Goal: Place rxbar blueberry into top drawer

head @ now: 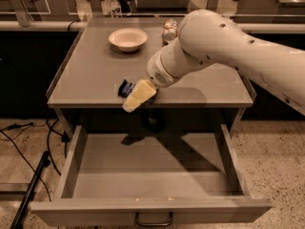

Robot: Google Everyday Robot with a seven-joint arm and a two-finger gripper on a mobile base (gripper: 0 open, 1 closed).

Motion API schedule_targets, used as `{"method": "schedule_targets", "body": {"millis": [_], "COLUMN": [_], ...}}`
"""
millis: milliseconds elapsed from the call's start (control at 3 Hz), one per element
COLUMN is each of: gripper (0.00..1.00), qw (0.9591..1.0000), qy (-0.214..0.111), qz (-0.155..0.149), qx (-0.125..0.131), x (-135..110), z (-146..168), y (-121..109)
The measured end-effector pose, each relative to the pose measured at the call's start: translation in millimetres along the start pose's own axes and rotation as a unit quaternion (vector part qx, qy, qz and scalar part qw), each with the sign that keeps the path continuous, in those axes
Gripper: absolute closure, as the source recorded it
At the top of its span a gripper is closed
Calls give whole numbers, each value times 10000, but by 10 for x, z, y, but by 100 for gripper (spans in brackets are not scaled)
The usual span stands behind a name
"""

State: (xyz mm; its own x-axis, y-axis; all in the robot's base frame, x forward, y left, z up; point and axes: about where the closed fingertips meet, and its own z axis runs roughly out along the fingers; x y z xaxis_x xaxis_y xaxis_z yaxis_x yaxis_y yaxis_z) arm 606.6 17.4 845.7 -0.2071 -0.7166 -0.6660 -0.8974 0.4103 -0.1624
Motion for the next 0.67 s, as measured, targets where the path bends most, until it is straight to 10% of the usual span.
{"method": "schedule_targets", "body": {"millis": [667], "gripper": [31], "qw": [9999], "qy": [98], "qz": [63], "qx": [-55], "x": [50], "z": [81], "y": [13]}}
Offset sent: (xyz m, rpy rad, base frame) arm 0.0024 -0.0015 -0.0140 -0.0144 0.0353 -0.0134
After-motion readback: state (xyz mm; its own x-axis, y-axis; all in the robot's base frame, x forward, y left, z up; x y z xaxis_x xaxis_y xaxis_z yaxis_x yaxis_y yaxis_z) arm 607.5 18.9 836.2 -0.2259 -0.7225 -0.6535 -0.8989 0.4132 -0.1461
